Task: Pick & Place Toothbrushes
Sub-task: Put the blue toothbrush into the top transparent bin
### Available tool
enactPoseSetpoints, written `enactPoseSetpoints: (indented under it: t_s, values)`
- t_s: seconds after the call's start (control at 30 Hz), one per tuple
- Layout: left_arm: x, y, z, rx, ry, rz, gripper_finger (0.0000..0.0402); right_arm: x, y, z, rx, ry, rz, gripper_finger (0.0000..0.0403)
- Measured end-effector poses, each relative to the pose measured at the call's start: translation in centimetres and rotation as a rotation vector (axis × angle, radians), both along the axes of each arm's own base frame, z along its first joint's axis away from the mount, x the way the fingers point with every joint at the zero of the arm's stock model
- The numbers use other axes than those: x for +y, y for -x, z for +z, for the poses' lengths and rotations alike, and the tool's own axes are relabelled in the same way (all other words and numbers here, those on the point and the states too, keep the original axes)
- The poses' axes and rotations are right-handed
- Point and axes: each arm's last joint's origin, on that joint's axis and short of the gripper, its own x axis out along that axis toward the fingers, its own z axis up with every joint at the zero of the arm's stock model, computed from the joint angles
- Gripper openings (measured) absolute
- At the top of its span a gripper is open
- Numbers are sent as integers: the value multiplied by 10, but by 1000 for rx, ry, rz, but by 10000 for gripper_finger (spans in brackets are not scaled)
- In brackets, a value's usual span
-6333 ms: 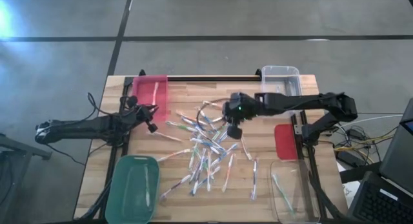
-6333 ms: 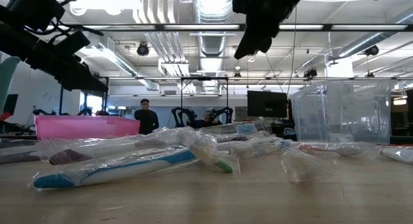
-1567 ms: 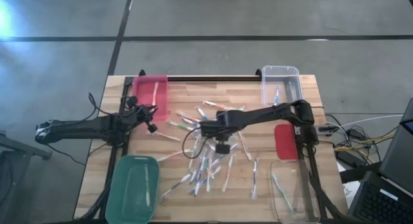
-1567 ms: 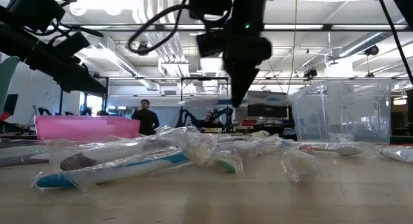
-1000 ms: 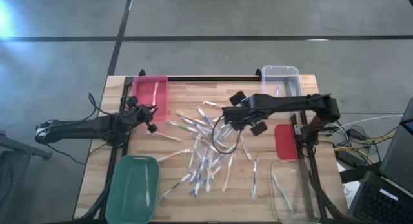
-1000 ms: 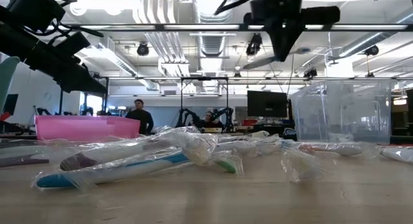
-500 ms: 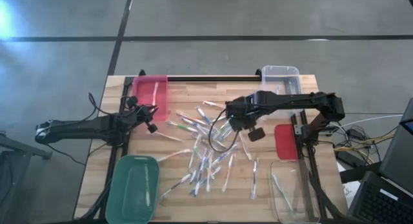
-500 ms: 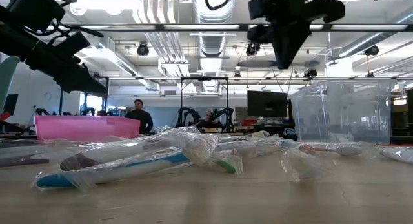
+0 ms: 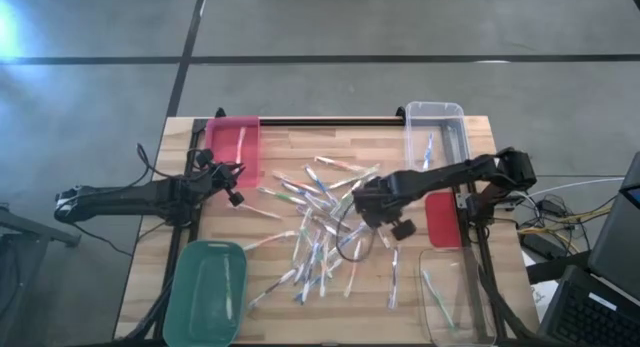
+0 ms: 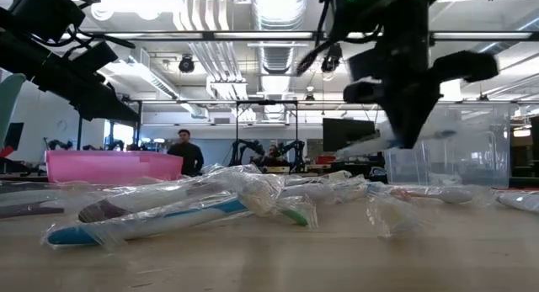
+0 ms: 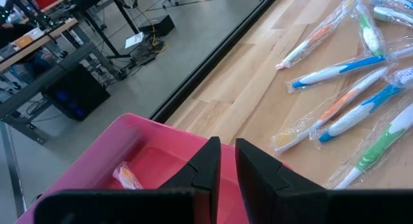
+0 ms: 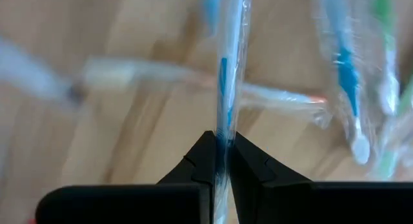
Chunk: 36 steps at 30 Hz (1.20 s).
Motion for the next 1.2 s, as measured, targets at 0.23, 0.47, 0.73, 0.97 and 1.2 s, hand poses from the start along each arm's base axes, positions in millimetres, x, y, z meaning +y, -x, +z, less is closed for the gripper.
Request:
enactPoseSetpoints:
  t_s: [0.23, 0.47, 0.73, 0.97, 1.2]
  values:
    - [0, 0, 0, 0, 0, 0, 53, -16, -1, -19, -108, -64, -741, 18]
    - [0, 0, 0, 0, 0, 0, 53, -20, 14, -47, -65, -129, -1047, 24]
    - [0, 0, 0, 0, 0, 0, 53, -19, 10, -46, -95, -175, -969, 19]
    - [0, 0, 0, 0, 0, 0, 53, -20, 3, -17, -183, -141, -816, 19]
    - [0, 0, 0, 0, 0, 0, 53, -19, -5, 24, -323, -110, -460, 19]
